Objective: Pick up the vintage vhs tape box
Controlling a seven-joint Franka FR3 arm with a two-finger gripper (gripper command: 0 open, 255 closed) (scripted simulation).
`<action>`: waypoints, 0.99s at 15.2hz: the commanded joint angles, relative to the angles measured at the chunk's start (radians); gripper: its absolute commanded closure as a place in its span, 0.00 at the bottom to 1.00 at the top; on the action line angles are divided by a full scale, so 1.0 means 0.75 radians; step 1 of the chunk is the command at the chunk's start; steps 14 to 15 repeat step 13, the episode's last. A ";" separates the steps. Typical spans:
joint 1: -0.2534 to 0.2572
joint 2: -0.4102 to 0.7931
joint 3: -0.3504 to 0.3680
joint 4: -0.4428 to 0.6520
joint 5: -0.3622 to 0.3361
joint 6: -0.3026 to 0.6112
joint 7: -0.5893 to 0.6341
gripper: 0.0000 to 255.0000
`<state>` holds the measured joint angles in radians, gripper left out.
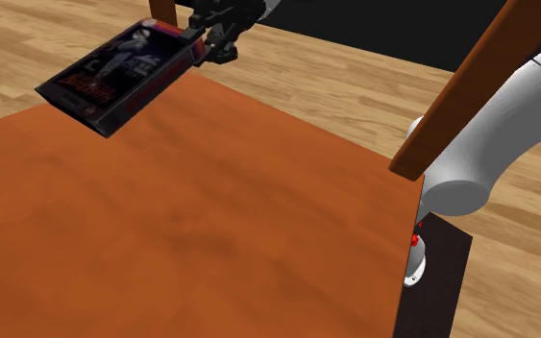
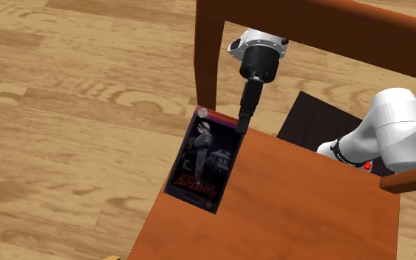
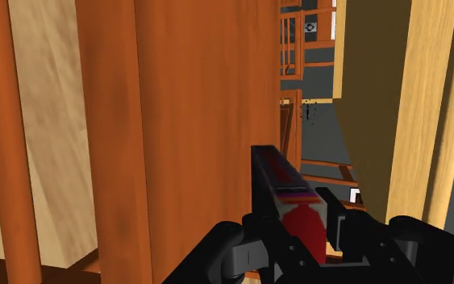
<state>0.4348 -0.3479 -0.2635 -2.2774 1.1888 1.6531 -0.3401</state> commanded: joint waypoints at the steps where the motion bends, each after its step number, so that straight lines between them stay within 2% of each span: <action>1: 0.000 -0.009 0.002 0.022 -0.003 -0.009 0.030 1.00; 11: 0.002 -0.035 0.006 0.150 -0.014 -0.058 0.175 1.00; 15: 0.002 -0.035 0.006 0.152 -0.014 -0.059 0.177 1.00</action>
